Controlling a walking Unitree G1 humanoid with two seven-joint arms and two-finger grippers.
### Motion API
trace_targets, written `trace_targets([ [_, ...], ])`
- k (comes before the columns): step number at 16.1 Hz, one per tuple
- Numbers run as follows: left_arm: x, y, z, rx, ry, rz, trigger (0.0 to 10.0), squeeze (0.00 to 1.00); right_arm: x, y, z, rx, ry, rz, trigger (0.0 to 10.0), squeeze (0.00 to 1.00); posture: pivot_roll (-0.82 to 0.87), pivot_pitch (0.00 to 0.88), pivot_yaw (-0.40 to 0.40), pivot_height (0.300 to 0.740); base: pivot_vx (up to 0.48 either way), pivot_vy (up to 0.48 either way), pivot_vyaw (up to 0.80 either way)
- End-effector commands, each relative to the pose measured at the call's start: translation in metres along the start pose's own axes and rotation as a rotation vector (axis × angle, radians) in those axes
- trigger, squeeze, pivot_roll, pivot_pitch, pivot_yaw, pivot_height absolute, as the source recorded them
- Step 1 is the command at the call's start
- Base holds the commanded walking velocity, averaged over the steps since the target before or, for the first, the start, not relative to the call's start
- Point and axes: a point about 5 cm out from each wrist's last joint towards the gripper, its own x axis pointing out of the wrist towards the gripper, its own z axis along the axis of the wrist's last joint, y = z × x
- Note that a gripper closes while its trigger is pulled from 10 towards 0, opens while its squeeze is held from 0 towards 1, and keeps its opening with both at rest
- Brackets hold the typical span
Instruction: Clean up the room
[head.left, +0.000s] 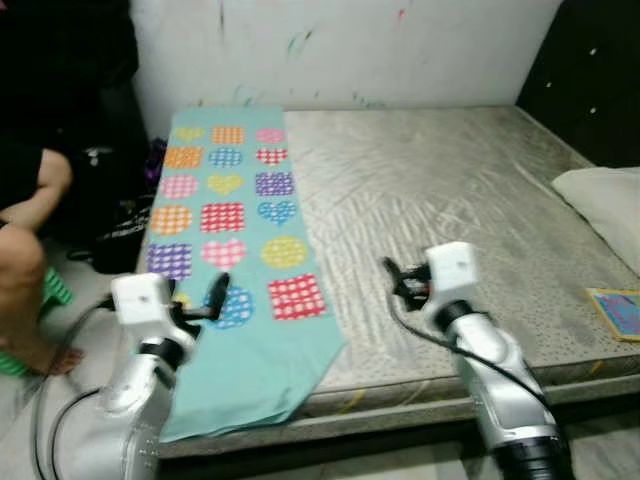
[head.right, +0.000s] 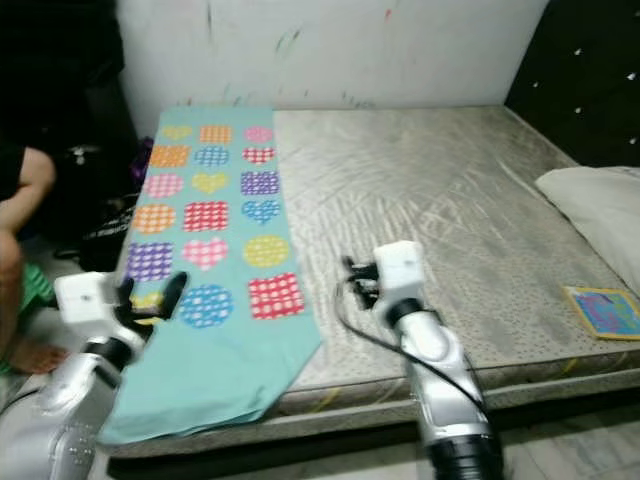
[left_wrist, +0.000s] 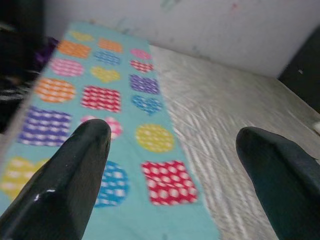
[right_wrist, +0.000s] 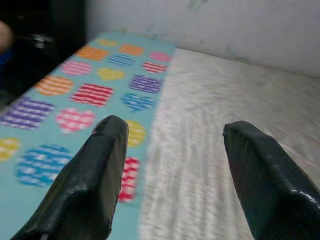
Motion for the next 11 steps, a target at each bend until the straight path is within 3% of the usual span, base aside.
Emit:
trace_targets([
  [1, 0.0013, -0.01, 0.0007, -0.003, -0.011, -0.046, 10.0, 0.0, -0.0014, -0.0103, 0.0038, -0.021, -0.008, -0.03, 10.0, 0.0, -0.16, 0.0, -0.01, 0.74, 0.0, 0.0, 0.0],
  [11, 0.0018, -0.0079, -0.0001, 0.014, 0.0, -0.025, 10.0, 0.0, -0.0019, -0.0087, 0.0024, -0.019, -0.005, -0.03, 10.0, 0.0, -0.16, 0.0, -0.006, 0.74, 0.0, 0.0, 0.0],
])
